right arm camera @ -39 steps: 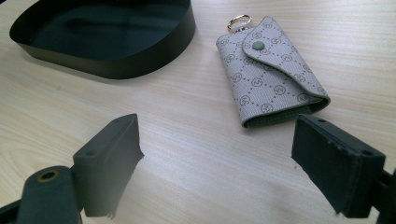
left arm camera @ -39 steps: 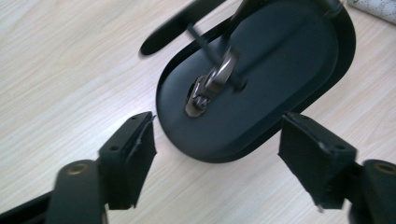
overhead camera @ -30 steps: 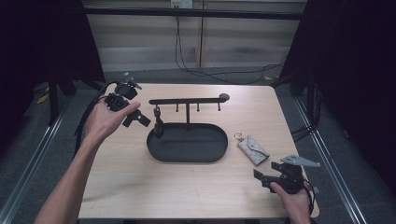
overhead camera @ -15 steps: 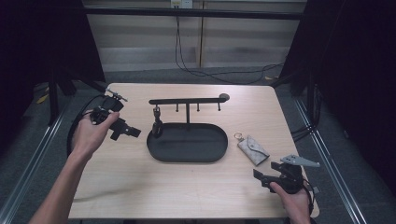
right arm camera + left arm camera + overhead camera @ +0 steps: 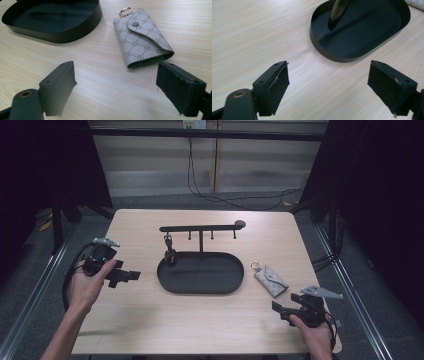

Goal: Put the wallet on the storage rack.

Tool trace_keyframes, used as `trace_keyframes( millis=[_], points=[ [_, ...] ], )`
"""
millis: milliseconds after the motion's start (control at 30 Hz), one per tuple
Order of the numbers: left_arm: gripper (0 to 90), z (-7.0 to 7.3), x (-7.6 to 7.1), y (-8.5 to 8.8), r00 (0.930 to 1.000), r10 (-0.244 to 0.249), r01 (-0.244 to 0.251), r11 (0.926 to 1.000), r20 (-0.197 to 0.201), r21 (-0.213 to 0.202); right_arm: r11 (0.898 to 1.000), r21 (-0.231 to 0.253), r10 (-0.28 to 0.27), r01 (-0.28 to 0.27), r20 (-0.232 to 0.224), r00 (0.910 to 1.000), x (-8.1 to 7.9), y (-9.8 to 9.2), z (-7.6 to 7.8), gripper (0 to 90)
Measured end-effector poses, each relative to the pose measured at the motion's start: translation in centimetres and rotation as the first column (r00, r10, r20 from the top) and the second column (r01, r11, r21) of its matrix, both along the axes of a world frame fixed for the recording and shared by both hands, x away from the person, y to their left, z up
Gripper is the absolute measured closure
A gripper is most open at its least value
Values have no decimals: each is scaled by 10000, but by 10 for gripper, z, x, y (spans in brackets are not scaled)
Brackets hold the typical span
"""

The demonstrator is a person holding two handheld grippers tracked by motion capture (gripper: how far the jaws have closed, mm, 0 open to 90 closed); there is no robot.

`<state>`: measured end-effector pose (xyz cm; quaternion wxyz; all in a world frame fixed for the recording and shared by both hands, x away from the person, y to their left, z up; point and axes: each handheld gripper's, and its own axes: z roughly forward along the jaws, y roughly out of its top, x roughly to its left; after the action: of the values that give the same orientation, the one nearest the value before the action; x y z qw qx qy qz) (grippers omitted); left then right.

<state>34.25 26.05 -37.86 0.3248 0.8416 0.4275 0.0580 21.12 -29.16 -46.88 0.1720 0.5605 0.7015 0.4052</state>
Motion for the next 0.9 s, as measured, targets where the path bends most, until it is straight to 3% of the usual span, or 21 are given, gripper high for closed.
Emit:
trace_keyframes(
  millis=[133, 267, 400, 467, 667, 767, 900],
  points=[
    [169, -8, -15, 2, 9996, -48, 49, 10000, 272, -47, 10000, 12, -6, 6, 43, 10000, 0, -1, 0, 152],
    [174, -14, -29, 6, 9993, -283, 286, 9995, 248, -125, 10000, 17, -32, 32, 49, 10000, 0, -1, 0, 152],
    [182, -22, -40, 11, 9984, -212, 216, 9997, 515, -88, 10000, 29, -62, 62, 44, 10000, -1, -1, 0, 152],
    [182, -28, -46, 11, 9965, 58, -67, 9999, 829, 108, 9999, 63, -92, 92, 27, 10000, 0, -1, 0, 152],
    [178, -44, -59, 15, 9898, 391, -350, 9989, 1367, -319, 9998, 83, -207, 208, -10, 9998, 1, -2, 0, 152],
    [175, -53, -64, 17, 9890, 589, -491, 9960, 1356, -748, 9997, 62, -227, 227, 6, 9997, 2, -1, 0, 152],
    [168, -65, -71, 19, 9928, 659, -525, 9899, 1001, -1315, 9998, 28, -208, 208, 38, 9998, 1, 0, 0, 152]
  ],
)
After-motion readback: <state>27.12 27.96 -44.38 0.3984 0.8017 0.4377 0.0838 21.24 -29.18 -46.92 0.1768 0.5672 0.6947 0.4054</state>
